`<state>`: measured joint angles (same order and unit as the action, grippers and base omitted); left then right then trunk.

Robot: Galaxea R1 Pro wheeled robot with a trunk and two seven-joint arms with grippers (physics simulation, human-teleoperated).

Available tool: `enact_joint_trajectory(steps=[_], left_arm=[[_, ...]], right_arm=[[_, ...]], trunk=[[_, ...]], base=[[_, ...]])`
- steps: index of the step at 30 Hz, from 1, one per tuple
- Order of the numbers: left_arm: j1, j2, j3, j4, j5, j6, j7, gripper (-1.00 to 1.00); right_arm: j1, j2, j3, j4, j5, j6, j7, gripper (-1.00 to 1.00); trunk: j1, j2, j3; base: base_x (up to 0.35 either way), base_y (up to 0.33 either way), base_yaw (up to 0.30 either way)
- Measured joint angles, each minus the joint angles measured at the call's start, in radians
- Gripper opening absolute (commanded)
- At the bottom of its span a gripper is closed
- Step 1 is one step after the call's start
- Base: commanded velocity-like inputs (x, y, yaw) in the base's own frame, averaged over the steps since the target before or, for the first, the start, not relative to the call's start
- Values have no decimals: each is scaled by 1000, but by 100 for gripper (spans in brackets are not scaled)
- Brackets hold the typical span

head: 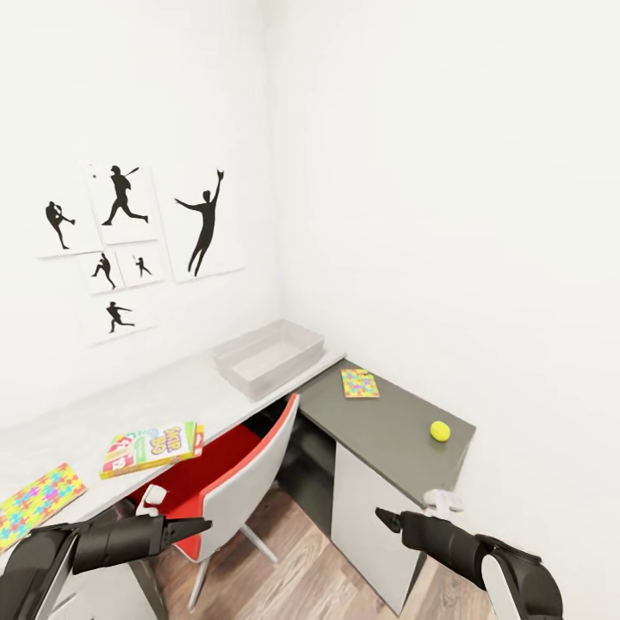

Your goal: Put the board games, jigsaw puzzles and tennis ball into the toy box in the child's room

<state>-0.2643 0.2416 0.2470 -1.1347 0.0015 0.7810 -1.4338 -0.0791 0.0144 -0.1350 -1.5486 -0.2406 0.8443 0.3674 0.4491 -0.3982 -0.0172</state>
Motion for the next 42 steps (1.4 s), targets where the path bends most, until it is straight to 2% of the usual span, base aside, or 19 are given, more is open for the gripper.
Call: enact_joint_trajectory(steps=[22, 33, 42], left_arm=[[0, 0, -1, 0, -1, 0, 0, 100], [0, 0, -2, 1, -1, -1, 0, 100], [-1, 0, -1, 1, 0, 0, 0, 100]], right_arm=[[1, 0, 0, 0, 0, -2, -1, 100], [2, 0, -1, 1, 0, -3, -1, 100], [2, 0, -2, 1, 0, -2, -1, 100]], trunk=[[0, 0, 0], [0, 0, 0], [0, 0, 0]], base=[[202, -20, 272], [225, -13, 25], [254, -27, -212]])
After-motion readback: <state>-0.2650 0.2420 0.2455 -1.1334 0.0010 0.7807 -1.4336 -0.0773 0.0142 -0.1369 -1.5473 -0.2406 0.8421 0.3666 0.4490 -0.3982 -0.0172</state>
